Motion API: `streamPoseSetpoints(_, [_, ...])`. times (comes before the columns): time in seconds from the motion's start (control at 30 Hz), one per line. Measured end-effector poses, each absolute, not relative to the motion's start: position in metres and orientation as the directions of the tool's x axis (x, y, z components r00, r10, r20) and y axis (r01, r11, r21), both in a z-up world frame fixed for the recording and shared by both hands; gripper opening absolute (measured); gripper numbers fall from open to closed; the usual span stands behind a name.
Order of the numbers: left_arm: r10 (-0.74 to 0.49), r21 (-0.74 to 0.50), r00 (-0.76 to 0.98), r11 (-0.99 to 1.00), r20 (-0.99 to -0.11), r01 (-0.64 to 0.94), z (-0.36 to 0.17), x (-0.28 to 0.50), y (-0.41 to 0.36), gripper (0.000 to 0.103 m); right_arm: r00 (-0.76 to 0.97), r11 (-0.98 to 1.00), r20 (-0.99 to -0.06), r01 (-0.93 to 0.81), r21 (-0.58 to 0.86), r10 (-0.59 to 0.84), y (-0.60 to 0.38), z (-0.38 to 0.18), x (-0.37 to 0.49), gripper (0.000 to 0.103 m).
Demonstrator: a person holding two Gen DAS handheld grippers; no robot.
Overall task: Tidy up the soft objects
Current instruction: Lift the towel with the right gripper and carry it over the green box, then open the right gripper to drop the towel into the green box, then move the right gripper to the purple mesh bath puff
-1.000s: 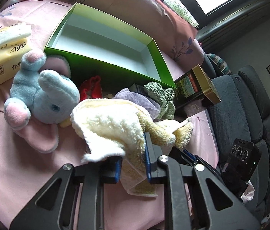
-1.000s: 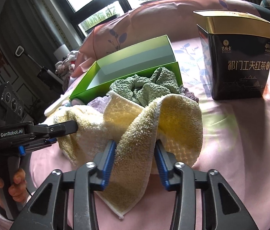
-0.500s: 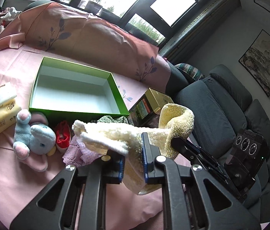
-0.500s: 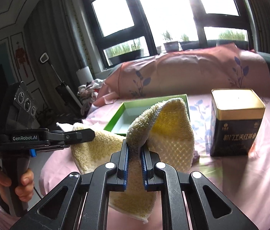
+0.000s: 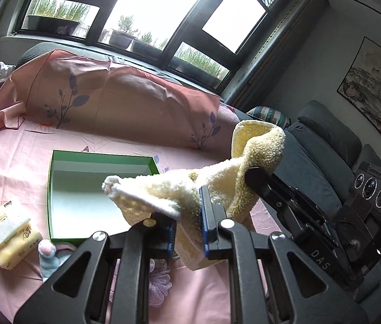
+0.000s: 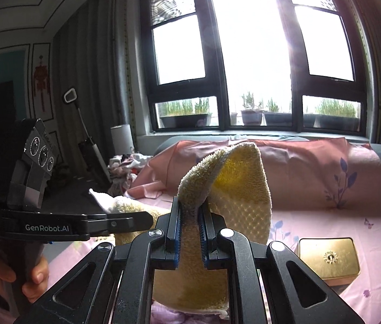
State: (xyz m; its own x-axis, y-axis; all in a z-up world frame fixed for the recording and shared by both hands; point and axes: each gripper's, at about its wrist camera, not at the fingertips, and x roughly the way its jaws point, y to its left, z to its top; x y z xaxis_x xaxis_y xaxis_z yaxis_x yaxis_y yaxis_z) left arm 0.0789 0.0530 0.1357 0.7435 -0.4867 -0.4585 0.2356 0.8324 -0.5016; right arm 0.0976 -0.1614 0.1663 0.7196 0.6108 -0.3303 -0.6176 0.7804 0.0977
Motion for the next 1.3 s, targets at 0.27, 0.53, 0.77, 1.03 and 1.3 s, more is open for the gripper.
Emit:
streamPoseSetpoints(0.27, [-0.399, -0.466, 0.743, 0.875, -0.537, 0.133, 0.112, 0.143, 0.073, 0.013, 0.685, 0.779, -0.404, -0.614, 0.127, 0.606, -0.131, 0.134, 0.167, 0.013])
streamPoseSetpoints(0.53, [-0.275, -0.403, 0.650, 0.914, -0.709, -0.052, 0.047, 0.203, 0.093, 0.026, 0.612, 0.817, -0.611, -0.567, 0.105, 0.503, -0.101, 0.064, 0.224, 0.016])
streamPoseSetpoints(0.77, [-0.215, -0.350, 0.587, 0.928, -0.781, -0.126, 0.016, 0.207, 0.103, 0.082, 0.589, 0.853, -0.683, -0.512, 0.099, 0.432, -0.114, 0.042, 0.230, 0.064])
streamPoseSetpoints(1.03, [-0.173, -0.302, 0.591, 0.945, -0.788, -0.126, 0.026, 0.171, 0.096, 0.102, 0.599, 0.865, -0.669, -0.484, 0.136, 0.440, -0.146, 0.055, 0.194, 0.071])
streamPoseSetpoints(1.3, [-0.089, -0.204, 0.630, 0.973, -0.772, -0.112, 0.044, 0.119, 0.073, 0.102, 0.604, 0.869, -0.661, -0.470, 0.155, 0.445, -0.172, 0.061, 0.141, 0.075])
